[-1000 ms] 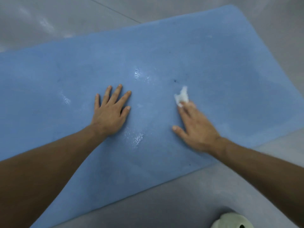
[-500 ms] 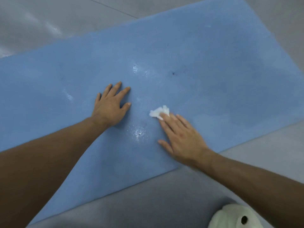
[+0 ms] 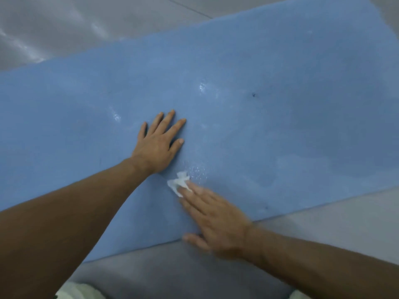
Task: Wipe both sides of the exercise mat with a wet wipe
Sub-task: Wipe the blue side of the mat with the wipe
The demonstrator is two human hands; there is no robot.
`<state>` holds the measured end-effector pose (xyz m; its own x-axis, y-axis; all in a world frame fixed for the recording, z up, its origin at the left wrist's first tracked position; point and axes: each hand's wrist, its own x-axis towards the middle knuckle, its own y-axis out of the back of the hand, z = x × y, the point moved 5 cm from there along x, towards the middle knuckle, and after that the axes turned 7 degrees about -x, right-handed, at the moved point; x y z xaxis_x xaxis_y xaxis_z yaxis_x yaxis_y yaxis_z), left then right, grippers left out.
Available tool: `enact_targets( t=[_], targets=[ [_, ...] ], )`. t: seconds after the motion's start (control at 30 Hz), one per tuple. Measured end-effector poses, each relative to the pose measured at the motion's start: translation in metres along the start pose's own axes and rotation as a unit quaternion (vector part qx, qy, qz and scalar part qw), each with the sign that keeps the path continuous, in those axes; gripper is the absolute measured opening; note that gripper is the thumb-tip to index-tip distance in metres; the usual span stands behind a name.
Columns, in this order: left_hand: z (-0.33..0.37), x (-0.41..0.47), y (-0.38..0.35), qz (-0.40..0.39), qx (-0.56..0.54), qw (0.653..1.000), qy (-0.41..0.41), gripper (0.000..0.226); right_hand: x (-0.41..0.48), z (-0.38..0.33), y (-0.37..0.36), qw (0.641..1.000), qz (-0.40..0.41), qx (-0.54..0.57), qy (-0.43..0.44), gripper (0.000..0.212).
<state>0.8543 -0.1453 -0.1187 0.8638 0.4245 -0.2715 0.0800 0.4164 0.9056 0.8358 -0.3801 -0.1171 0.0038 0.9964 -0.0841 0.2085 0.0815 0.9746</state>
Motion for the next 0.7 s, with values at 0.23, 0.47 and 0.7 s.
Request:
enact_targets(
  t=[0.23, 0.47, 0.7],
  targets=[
    [0.003, 0.0, -0.006, 0.025, -0.002, 0.999, -0.024, 0.055, -0.028, -0.01, -0.004, 0.997, 0.046, -0.06, -0.018, 0.071],
    [0.012, 0.002, -0.012, 0.046, 0.009, 0.997, -0.068, 0.056, -0.093, 0.16, 0.02, 0.925, 0.045, -0.059, -0.373, 0.072],
    [0.074, 0.017, -0.027, 0.005, 0.011, 0.987, -0.162, 0.059, -0.106, 0.134, 0.01, 0.914, 0.032, 0.023, -0.404, 0.088]
  ],
)
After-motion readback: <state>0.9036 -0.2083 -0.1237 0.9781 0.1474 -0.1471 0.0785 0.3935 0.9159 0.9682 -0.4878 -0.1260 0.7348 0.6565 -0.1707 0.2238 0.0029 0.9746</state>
